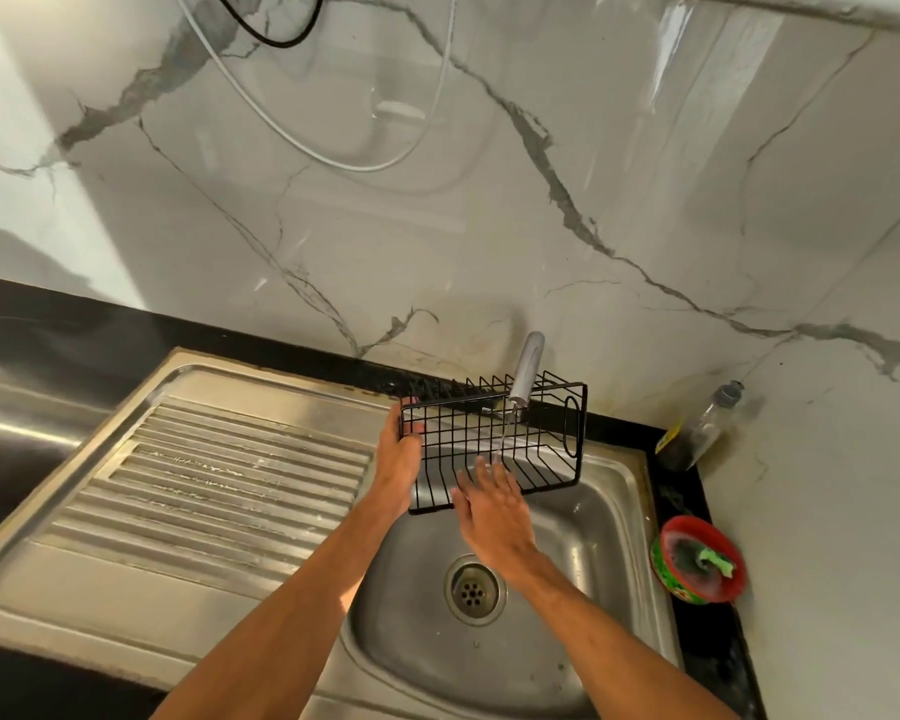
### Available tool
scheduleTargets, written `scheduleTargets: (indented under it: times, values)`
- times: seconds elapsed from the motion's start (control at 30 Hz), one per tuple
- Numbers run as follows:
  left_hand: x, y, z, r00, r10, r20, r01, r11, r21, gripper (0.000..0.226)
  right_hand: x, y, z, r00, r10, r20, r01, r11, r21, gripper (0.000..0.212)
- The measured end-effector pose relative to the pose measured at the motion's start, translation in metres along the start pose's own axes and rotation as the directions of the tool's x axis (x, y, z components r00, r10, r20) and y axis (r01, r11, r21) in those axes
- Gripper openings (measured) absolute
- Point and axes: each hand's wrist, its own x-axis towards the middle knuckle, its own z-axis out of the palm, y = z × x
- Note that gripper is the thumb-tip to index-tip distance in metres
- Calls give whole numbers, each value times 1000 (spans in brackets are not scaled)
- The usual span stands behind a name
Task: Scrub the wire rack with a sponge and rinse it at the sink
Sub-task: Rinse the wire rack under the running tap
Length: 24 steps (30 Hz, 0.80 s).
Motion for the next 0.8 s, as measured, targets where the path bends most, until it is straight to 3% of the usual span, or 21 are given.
scheduleTargets:
  times: [0.17,0.3,0.4,0.57,0.63,0.73,0.8]
  values:
    - [-10,2,9,999,-47,26,49,995,-85,51,2,2,-8,980,111,-164,-106,993,42,45]
    - [-6,-4,15,995,-79,68,87,989,-121,53,-8,-16,4,986,-106,-126,109,994,12,39]
    - [-5,0,15,992,-94,89,104,988,-113,51,2,-4,-12,993,16,-119,1,989,146,40]
    - [4,2,20,995,-51,90,61,992,-108,47,2,-21,-13,984,-99,147,99,995,7,48]
    - [4,3,20,993,-63,98,74,991,-112,47,-7,-13,-18,970,-167,176,172,985,-14,45]
    - [-1,2,21,985,-109,134,128,981,-148,47,-1,-2,-43,994,-24,103,1,975,221,42]
    - [-1,0,25,981,-129,146,149,979,-138,47,12,3,-49,994,78,-80,-64,984,166,35]
